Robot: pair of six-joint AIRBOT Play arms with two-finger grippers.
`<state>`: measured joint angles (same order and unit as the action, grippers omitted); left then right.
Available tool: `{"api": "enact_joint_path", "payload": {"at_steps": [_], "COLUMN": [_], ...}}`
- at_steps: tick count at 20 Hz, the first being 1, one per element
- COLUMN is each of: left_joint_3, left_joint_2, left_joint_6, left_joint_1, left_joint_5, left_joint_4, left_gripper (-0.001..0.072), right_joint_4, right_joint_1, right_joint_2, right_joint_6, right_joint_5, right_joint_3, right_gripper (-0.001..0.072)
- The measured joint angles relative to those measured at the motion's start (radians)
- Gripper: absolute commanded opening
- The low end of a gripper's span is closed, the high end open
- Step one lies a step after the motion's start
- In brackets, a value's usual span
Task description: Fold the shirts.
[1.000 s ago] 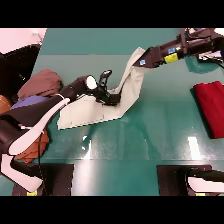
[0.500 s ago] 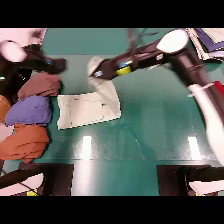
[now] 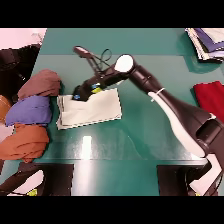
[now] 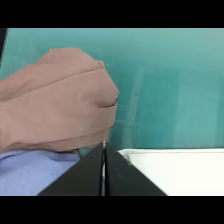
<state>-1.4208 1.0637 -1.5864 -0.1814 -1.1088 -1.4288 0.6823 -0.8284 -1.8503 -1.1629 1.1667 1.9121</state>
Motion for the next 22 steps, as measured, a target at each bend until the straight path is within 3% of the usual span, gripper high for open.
{"api": "enact_joint_path", "payload": {"at_steps": [3, 5, 10, 15, 17, 18, 20, 22], "left_joint_3": [0.0, 0.0, 0.002, 0.003, 0.003, 0.003, 0.003, 0.003], "left_joint_2": [-0.006, -0.008, -0.009, -0.008, -0.009, -0.009, -0.009, -0.009], "left_joint_6": [0.01, 0.013, 0.015, 0.016, 0.016, 0.016, 0.016, 0.016], "left_joint_1": [-0.01, -0.013, -0.013, -0.013, -0.013, -0.013, -0.013, -0.01], "left_joint_5": [-0.017, -0.023, -0.022, -0.01, -0.01, -0.009, -0.01, -0.014], "left_joint_4": [0.006, 0.023, 0.094, 0.123, 0.127, 0.13, 0.142, 0.159], "left_gripper": [0.0024, 0.0024, 0.0024, 0.0024, 0.0024, 0.0023, 0.0023, 0.0023], "right_joint_4": [0.07, 0.095, 0.016, -0.097, -0.124, -0.124, -0.119, -0.125], "right_joint_1": [0.137, 0.242, 0.403, 0.369, 0.328, 0.307, 0.267, 0.239], "right_joint_2": [0.09, 0.15, 0.183, 0.089, 0.031, 0.002, -0.051, -0.085], "right_joint_6": [-0.059, -0.096, -0.141, -0.132, -0.129, -0.128, -0.126, -0.114], "right_joint_5": [0.036, 0.034, 0.004, -0.049, -0.055, -0.058, -0.07, -0.068], "right_joint_3": [-0.192, -0.343, -0.603, -0.625, -0.568, -0.534, -0.459, -0.384], "right_gripper": [0.0481, 0.0698, 0.0691, 0.0641, 0.0489, 0.0371, 0.0029, 0.0017]}}
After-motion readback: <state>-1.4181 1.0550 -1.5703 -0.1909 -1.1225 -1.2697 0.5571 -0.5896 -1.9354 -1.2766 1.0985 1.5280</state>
